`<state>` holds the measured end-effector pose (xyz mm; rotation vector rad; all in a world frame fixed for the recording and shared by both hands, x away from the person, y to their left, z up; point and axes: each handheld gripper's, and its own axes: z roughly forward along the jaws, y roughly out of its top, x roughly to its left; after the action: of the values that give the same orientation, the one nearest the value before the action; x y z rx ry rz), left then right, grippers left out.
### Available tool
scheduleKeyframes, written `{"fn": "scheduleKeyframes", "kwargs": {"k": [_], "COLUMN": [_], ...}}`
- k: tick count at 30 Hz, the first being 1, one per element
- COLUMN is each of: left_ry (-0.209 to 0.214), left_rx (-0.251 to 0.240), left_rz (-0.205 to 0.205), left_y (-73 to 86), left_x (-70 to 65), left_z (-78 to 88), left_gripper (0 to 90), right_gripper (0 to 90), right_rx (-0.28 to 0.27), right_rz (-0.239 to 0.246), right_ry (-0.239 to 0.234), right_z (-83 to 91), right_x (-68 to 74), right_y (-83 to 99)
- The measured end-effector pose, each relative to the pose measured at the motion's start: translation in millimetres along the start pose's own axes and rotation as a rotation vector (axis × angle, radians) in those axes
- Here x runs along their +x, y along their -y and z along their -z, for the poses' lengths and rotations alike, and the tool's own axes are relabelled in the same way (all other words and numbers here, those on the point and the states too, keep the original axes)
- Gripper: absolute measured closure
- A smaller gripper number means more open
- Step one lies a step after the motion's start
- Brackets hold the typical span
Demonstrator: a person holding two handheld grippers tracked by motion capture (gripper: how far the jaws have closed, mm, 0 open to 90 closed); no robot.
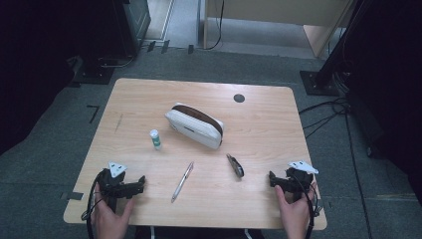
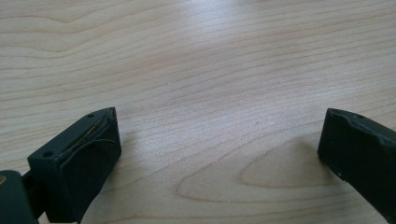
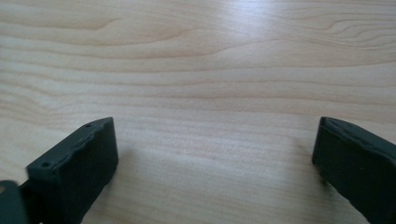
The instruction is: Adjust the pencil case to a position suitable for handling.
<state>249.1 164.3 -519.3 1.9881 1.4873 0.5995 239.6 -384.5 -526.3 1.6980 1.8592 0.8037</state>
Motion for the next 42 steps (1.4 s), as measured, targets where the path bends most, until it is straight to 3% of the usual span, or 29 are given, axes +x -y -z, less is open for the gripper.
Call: {"fn": "scheduleKeyframes", "kwargs": {"k": [2, 4, 6, 12, 13, 16, 21, 24, 32, 42], "left_ry": [0.000, 0.000, 0.000, 0.000, 0.000, 0.001, 0.001, 0.001, 0.001, 0.000], "left_rx": [0.000, 0.000, 0.000, 0.000, 0.000, 0.000, -0.003, -0.003, -0.003, -0.003], "left_rz": [0.000, 0.000, 0.000, 0.000, 0.000, -0.001, 0.002, 0.002, 0.003, 0.001], "left_y": [0.0, 0.0, 0.0, -0.1, -0.1, -0.2, -0.2, -0.1, -0.2, -0.2], "left_x": [0.0, 0.0, 0.0, 0.0, 0.0, -0.1, -0.2, -0.3, -0.3, -0.2], "left_z": [0.0, 0.0, 0.0, 0.0, 0.0, -0.2, -0.3, -0.4, -0.4, -0.3], "left_gripper": [0.0, 0.0, 0.0, 0.0, 0.0, 0.0, 0.0, 0.0, 0.0, 0.0], "right_gripper": [1.6, 3.3, 17.4, 17.6, 19.1, 22.2, 25.8, 26.2, 29.0, 42.5], "right_rx": [-0.007, -0.010, -0.028, -0.075, -0.093, -0.129, -0.194, -0.207, -0.227, -0.243], "right_rz": [0.006, 0.005, -0.009, 0.026, 0.063, 0.106, 0.147, 0.167, 0.226, 0.275], "right_ry": [-0.022, -0.010, 0.006, -0.066, -0.094, -0.133, -0.182, -0.217, -0.256, -0.301], "right_z": [1.0, 1.4, 7.0, 13.2, 16.0, 21.5, 30.2, 32.3, 34.1, 26.3], "right_x": [0.0, 0.4, 2.4, 10.4, 17.6, 29.0, 44.3, 52.4, 71.3, 93.5], "right_y": [0.6, 0.8, 3.2, -8.6, -16.9, -33.4, -62.5, -77.8, -107.7, -134.8]}}
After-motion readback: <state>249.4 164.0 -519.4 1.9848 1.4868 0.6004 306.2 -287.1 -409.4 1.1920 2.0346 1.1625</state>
